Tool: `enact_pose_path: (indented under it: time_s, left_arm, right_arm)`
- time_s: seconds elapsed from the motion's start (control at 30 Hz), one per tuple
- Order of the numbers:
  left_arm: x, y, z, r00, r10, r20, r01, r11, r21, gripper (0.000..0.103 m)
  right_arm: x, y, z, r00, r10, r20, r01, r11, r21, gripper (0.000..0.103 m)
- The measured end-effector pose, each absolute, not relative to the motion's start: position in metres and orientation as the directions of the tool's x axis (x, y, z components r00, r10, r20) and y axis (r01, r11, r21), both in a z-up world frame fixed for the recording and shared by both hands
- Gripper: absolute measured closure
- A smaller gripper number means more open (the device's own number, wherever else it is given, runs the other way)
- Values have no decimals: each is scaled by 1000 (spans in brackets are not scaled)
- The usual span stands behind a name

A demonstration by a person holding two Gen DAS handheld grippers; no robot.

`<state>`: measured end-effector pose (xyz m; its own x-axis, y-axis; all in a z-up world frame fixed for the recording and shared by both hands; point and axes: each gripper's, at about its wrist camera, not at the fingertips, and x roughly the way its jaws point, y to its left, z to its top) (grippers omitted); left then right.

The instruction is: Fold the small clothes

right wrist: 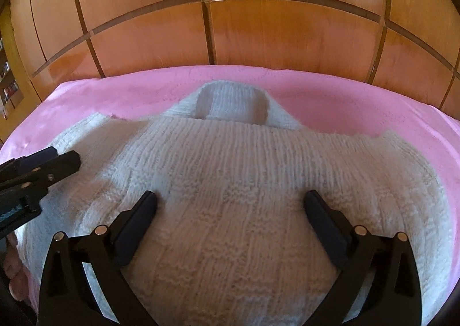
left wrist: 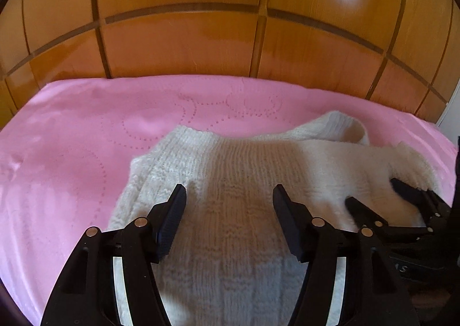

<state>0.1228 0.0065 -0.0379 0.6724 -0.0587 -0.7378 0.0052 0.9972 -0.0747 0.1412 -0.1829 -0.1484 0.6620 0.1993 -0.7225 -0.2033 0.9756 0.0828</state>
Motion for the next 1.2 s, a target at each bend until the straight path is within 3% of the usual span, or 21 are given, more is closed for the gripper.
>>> enact_pose_path:
  time_s: [0.07,0.13,0.5,0.77,0.83,0.9,0.97,1.2]
  left_arm:
    - [120,5,-35,678,-62,-733,7,997,-77,40]
    - [113,5,-32,686,-53,-725,5,998,-69,30]
    - [90,7,-20,707,-52,-705,3,998,-70,30]
    - [82,8,-22,703,-47,-709,-4,998,-70,30]
    - [83,7,-30,686,-28,-727,-13,999,-51,29]
    - [88,10,-44,648,-27,-761,-29,998,-60,23]
    - [91,16,-56,626,-28,-779,-44,996,-72,17]
    - [74,25,-41,659,-36,-752,-62,993,-102,16]
  right_arm:
    - [139,-184,-142,651,204,-731,-199,975,95,2]
    - [135,-190,-134,635,216,-742,-190,974,121,2]
    - [100,-247,-110,662,171,-729,-80,984,158,2]
    - [84,-318,-136,612,72,-787,123,975,185,2]
    - [85,-335,-153,587,111,-802,164,954,252,2]
    - [81,-352,-167,609,196,-769,177,911,373,2]
    - [78,-347,-164,614,171,-770,168,926,339,2]
    - [55,-366,-150,641,173,-748,211,897,388,2]
